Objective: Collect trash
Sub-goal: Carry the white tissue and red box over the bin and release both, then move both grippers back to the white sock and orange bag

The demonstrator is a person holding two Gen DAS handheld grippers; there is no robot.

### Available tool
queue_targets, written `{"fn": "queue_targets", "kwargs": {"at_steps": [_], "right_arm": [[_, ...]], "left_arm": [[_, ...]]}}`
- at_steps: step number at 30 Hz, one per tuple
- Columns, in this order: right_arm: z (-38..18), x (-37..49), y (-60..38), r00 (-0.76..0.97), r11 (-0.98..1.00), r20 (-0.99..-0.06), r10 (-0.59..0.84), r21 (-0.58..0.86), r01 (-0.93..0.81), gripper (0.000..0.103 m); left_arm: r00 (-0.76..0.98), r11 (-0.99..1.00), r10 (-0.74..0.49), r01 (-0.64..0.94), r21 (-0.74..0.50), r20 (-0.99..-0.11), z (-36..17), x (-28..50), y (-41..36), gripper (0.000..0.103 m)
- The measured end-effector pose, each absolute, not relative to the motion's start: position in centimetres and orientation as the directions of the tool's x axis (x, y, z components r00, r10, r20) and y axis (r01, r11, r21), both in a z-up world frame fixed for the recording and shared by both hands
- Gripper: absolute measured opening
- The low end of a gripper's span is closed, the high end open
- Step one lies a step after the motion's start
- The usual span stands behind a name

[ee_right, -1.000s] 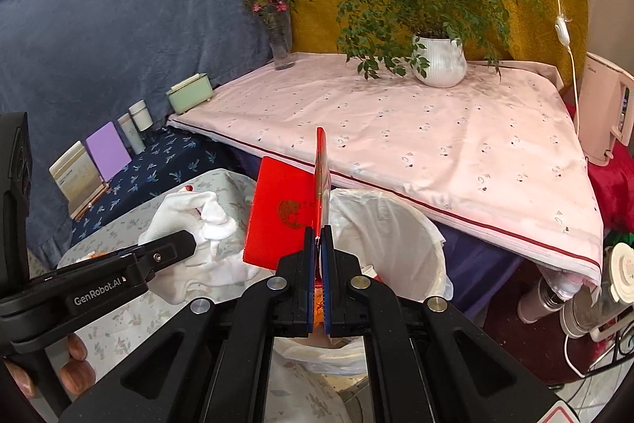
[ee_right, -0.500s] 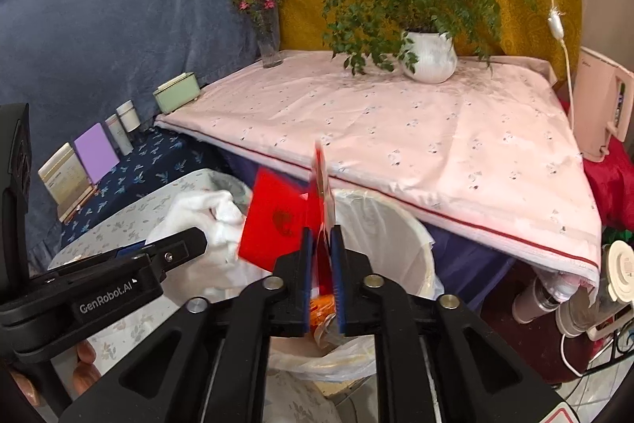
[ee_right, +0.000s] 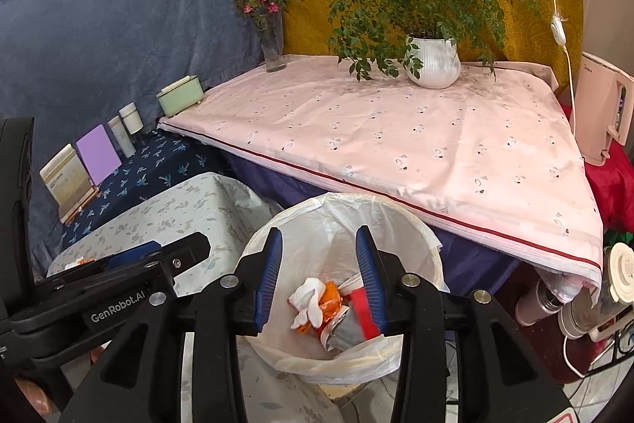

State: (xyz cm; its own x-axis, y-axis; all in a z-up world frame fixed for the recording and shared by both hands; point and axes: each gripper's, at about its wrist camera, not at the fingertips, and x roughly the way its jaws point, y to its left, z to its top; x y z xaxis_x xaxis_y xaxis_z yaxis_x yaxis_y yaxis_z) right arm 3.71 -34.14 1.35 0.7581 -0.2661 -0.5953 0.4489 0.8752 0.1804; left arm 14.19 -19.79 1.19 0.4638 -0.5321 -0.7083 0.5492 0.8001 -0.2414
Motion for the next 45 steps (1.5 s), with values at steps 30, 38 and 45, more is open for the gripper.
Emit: {"fn": "queue_targets", "kwargs": {"at_steps": [30, 38, 45], "right_arm": [[2.6, 8.7, -20.6, 0.792, 0.963, -0.598, -0.122, 0.121, 0.240, 0.051], [1.2, 12.1, -14.6, 0.776, 0.984, -0.629, -0.038, 0.113, 0.140, 0.052], [-1.0, 16.1, -9.7, 0.738, 0.991, -0.673, 0.040, 0.119, 0.055, 0.052]], "left_arm": [[0.624, 0.935, -0.344, 0.294, -0.197, -0.702, 1.1, 18.2, -1.8, 0.079], [0.649, 0.971, -0.237, 0.164, -0.172, -0.723, -0.3, 20.7, 5.8, 0.079], [0.647, 0.984, -0.165, 0.059, -0.166, -0.745, -2.3, 23.1, 11.9, 0.084]]}}
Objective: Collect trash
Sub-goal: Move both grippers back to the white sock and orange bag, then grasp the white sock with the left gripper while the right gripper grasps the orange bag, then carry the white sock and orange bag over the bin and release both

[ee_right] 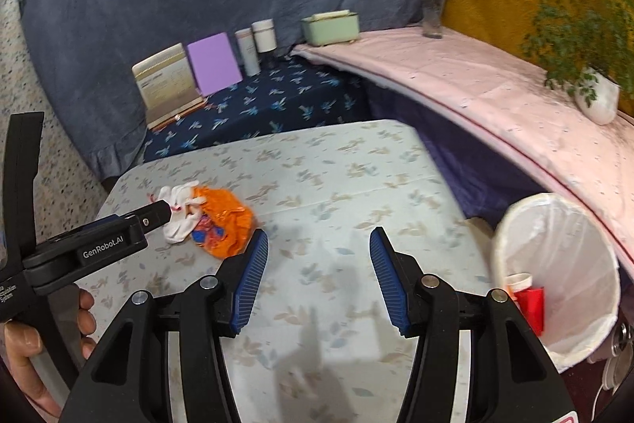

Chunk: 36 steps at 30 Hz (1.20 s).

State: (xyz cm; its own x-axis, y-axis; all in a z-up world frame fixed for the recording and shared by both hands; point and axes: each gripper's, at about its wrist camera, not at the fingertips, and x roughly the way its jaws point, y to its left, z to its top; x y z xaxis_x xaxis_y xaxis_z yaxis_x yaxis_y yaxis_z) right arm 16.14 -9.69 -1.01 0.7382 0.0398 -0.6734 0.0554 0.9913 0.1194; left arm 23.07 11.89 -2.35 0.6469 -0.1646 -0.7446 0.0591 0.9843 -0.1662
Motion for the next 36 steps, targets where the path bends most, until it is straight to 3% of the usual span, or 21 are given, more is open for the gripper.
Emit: {"fn": "queue_targets", "kwargs": {"at_steps": [10, 21, 23, 26, 28, 30, 33, 36], "right_arm": [[-6.3, 22.7, -4.2, 0.655, 0.991, -0.747, 0.115, 0.128, -0.027, 0.052], [-10.6, 27.8, -2.2, 0.602, 0.987, -0.785, 0.147, 0.156, -0.037, 0.052], [-10.9, 28.1, -2.1, 0.597, 0.987, -0.788, 0.150, 0.158, -0.039, 0.052], [-11.6, 28.4, -2.0, 0.586, 0.986, -0.795, 0.157, 0.161, -0.046, 0.048], [-12.0, 28.3, -2.0, 0.579, 0.985, -0.799, 0.162, 0.163, -0.051, 0.031], [-12.3, 28.2, -2.1, 0.574, 0.984, -0.801, 0.170, 0.170, -0.054, 0.026], [-12.0, 27.7, -2.7, 0.586, 0.983, -0.792, 0.173, 0.175, -0.054, 0.017], [-10.8, 26.9, -3.8, 0.609, 0.984, -0.776, 0.162, 0.176, -0.037, 0.014]], "left_arm": [[0.601, 0.982, -0.116, -0.051, -0.183, -0.791, -6.2, 27.9, 17.1, 0.090], [0.556, 0.968, -0.153, -0.083, -0.238, -0.817, -9.6, 32.3, 17.5, 0.089], [0.550, 0.968, -0.161, -0.074, -0.241, -0.819, -10.1, 32.7, 17.2, 0.081], [0.533, 0.970, -0.173, -0.052, -0.236, -0.828, -10.8, 33.1, 16.6, 0.060], [0.528, 0.972, -0.183, -0.031, -0.234, -0.829, -10.9, 33.1, 16.1, 0.043], [0.535, 0.976, -0.179, -0.011, -0.219, -0.826, -10.8, 32.8, 15.6, 0.028], [0.538, 0.975, -0.193, 0.012, -0.222, -0.820, -10.2, 32.4, 14.9, 0.019], [0.550, 0.973, -0.207, 0.026, -0.231, -0.809, -9.1, 31.9, 14.2, 0.018]]}}
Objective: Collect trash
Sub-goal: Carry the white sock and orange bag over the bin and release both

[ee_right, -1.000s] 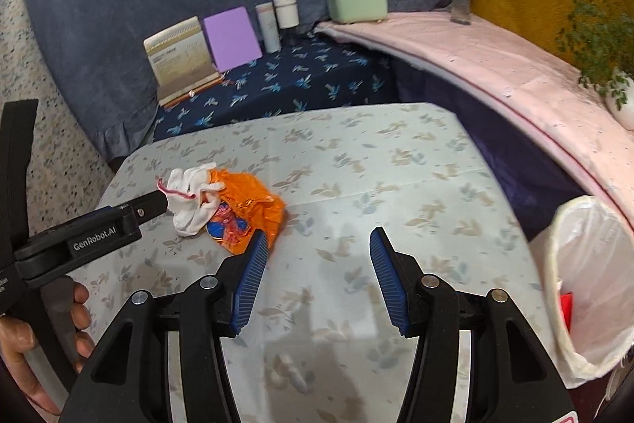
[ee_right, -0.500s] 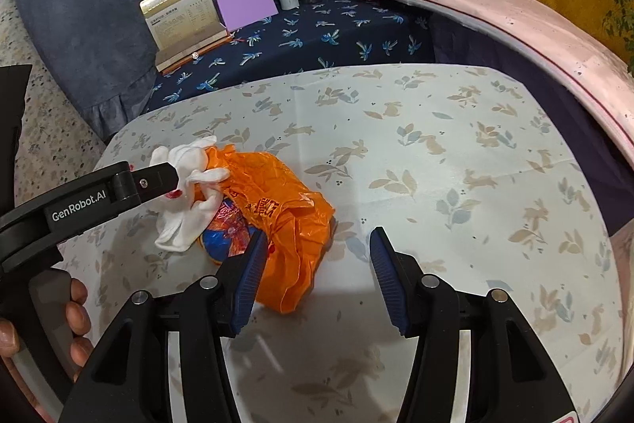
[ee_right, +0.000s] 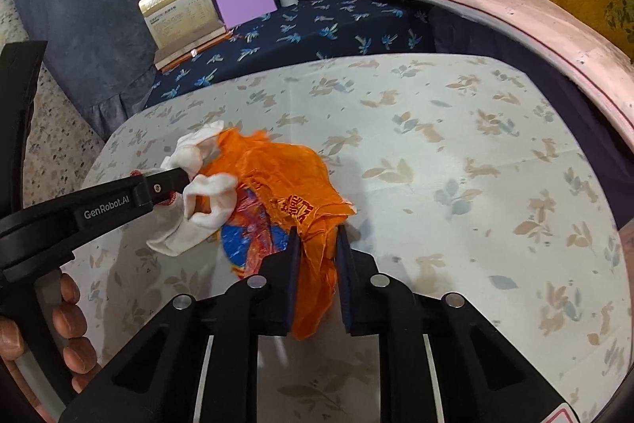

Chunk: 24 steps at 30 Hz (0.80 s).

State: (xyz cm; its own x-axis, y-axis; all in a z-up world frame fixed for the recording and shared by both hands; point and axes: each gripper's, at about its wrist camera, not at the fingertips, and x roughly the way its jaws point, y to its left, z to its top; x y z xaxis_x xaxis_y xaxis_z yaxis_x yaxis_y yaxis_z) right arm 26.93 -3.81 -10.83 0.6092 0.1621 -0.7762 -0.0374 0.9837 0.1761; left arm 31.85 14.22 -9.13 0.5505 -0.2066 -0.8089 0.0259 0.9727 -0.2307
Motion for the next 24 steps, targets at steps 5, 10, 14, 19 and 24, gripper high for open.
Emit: {"fn": "queue_targets", "kwargs": {"at_steps": [5, 10, 14, 19, 24], "right_arm": [[-7.6, 25.3, -6.8, 0.668, 0.984, -0.733, 0.127, 0.176, 0.007, 0.013], [-4.0, 22.8, -10.1, 0.721, 0.984, -0.688, 0.080, 0.169, 0.052, 0.013], [-1.3, 20.7, -12.8, 0.756, 0.983, -0.653, 0.045, 0.166, 0.084, 0.013], [1.3, 17.6, -16.1, 0.787, 0.980, -0.617, -0.001, 0.154, 0.122, 0.013], [2.7, 14.7, -19.5, 0.802, 0.973, -0.596, -0.048, 0.155, 0.173, 0.013]], "left_arm": [[0.585, 0.969, -0.231, 0.070, -0.236, -0.778, -6.1, 30.5, 12.1, 0.018], [0.607, 0.962, -0.269, 0.124, -0.245, -0.748, -3.1, 28.8, 9.3, 0.018], [0.621, 0.953, -0.302, 0.182, -0.242, -0.723, -0.9, 26.9, 6.4, 0.018], [0.623, 0.939, -0.342, 0.250, -0.235, -0.704, 1.2, 24.3, 2.3, 0.018], [0.613, 0.921, -0.380, 0.321, -0.222, -0.692, 2.4, 21.9, -1.9, 0.018]]}}
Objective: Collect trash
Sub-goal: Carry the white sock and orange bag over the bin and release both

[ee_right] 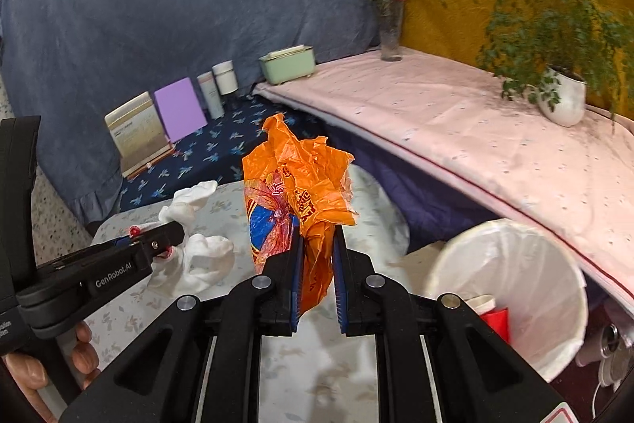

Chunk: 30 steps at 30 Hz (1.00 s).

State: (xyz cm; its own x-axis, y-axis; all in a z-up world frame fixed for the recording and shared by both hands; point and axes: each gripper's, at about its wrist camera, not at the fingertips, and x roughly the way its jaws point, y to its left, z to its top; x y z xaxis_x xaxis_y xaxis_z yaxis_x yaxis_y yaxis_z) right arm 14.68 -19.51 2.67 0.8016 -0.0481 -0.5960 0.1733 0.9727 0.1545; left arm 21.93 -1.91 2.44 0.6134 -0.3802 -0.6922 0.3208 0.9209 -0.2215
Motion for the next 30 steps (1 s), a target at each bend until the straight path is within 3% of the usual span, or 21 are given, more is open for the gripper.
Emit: {"fn": "queue_targets", "kwargs": {"at_steps": [14, 30], "right_arm": [[3.8, 7.9, -28.8, 0.803, 0.924, -0.567, -0.184, 0.179, 0.338, 0.013], [2.9, 4.3, -33.8, 0.790, 0.888, -0.567, -0.231, 0.209, 0.410, 0.013]], "left_arm": [[0.555, 0.855, -0.472, 0.477, -0.203, -0.685, 3.5, 16.9, -12.5, 0.018], [0.524, 0.822, -0.490, 0.544, -0.170, -0.697, 3.2, 14.4, -17.9, 0.018]]}}
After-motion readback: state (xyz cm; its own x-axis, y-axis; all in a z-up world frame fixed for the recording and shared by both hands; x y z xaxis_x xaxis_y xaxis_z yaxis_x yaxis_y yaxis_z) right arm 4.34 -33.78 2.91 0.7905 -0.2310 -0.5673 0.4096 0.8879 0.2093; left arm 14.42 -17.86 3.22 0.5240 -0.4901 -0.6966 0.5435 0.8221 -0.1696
